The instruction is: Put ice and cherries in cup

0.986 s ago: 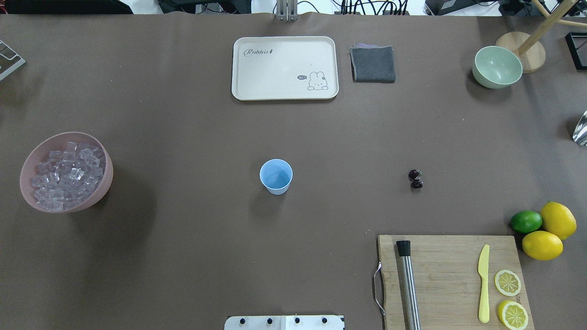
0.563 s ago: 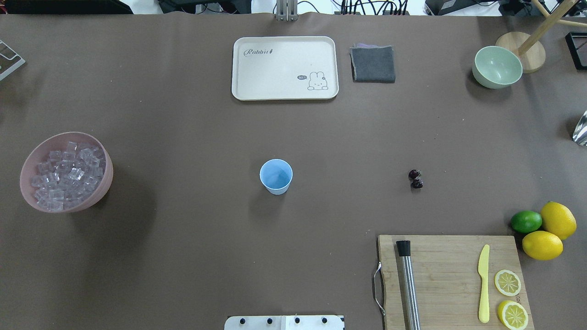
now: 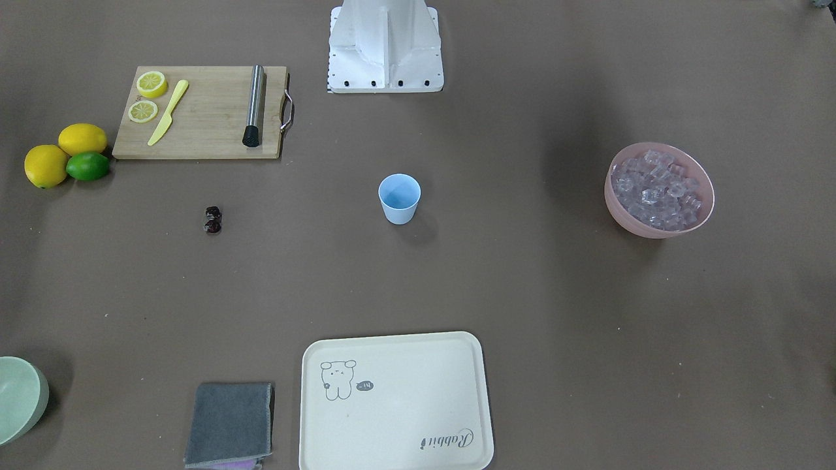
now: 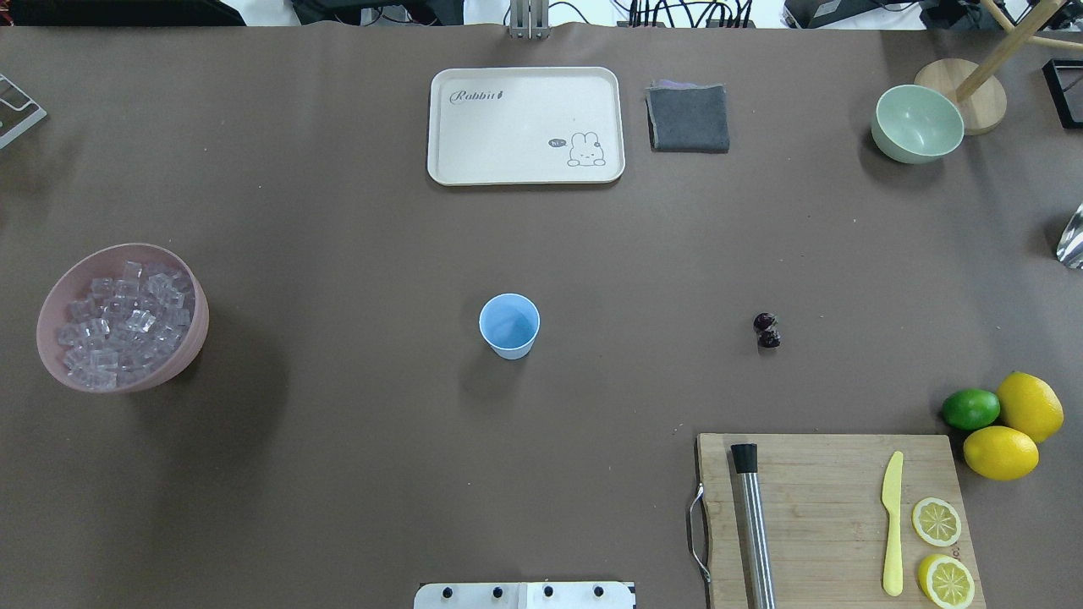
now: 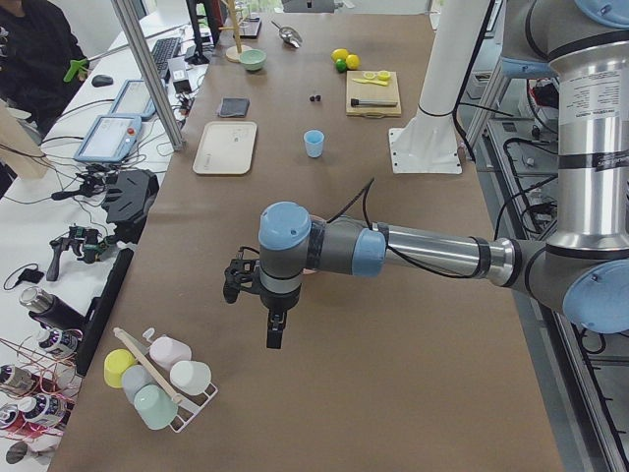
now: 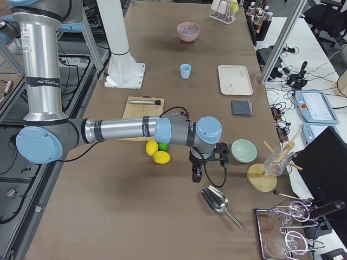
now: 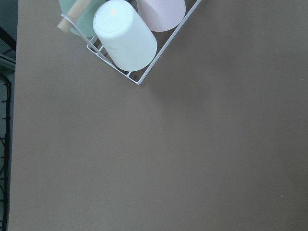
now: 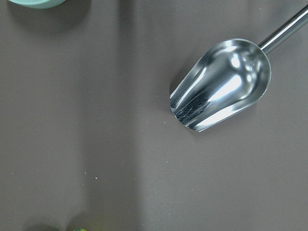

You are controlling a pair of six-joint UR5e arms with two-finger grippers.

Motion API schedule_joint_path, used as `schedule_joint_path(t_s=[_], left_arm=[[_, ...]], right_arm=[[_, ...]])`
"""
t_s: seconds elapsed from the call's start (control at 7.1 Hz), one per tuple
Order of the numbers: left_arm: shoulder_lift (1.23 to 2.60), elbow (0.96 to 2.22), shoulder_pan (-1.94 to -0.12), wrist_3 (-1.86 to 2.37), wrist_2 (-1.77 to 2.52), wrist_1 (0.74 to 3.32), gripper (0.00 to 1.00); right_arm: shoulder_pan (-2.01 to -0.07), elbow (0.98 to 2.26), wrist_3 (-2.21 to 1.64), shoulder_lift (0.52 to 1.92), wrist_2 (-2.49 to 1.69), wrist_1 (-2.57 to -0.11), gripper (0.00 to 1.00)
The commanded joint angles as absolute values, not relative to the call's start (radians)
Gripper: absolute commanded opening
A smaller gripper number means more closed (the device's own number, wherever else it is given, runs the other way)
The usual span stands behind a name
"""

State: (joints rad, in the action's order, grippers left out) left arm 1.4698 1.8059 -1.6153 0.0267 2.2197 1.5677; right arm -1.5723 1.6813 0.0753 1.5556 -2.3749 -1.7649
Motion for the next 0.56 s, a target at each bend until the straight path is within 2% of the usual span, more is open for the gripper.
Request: schedule_joint_path(t_s=[0.0,0.42], left_arm=[[1.474,1.807,-1.615,0.028,2.22,1.568,0.98],[1.477,1.809,-1.615,0.026,2.221,1.568,0.98]], right_arm=[[-1.572,1.681,0.075,1.555,-2.379,-1.764,1.0],[-1.572,1.683,0.072,1.554,-2.388,-1.766,1.0]])
